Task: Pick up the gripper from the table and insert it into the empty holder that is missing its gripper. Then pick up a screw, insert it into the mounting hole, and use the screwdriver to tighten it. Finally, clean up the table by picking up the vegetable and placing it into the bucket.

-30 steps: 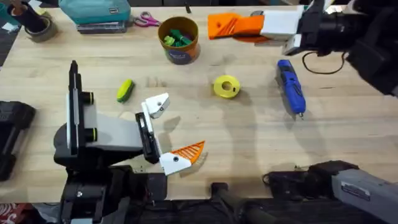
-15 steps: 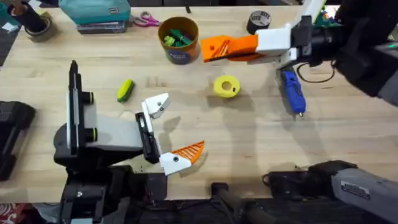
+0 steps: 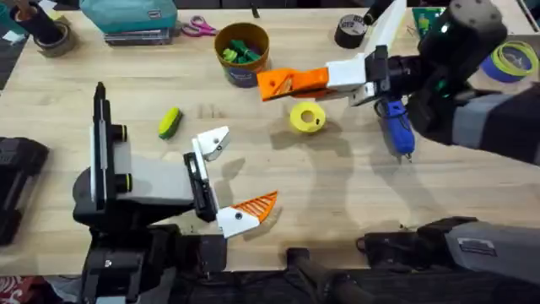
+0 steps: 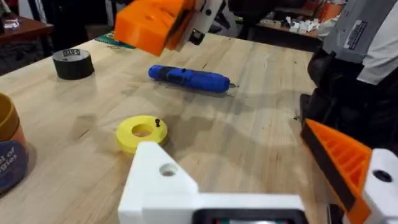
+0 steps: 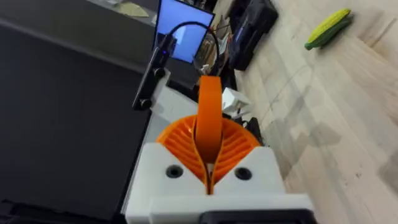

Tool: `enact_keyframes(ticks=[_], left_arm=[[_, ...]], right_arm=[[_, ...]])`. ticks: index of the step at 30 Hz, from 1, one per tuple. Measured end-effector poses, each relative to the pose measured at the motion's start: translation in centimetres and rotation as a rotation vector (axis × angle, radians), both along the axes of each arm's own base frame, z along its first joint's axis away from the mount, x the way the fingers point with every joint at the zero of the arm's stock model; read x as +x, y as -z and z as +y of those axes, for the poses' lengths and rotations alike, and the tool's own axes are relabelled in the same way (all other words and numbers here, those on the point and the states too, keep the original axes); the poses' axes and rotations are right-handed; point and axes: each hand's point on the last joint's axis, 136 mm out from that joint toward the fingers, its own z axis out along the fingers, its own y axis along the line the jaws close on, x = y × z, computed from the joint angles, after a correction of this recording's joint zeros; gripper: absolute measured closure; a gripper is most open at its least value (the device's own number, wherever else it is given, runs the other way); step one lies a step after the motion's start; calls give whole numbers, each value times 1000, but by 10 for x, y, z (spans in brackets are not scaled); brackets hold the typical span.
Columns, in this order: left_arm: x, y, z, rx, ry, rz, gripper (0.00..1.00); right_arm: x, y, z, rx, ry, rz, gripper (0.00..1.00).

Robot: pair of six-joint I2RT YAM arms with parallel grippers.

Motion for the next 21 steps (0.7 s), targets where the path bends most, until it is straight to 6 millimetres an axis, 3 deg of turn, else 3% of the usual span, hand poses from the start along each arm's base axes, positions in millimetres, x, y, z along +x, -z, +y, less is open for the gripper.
enact_keyframes(ticks=[8, 21], left_arm=[[0, 0, 0, 0, 0, 0, 15], [0, 0, 0, 0, 0, 0, 15]], right_arm=[[-10, 13, 2, 31, -24, 61, 992], [-33, 53, 14, -8, -61, 284, 992]])
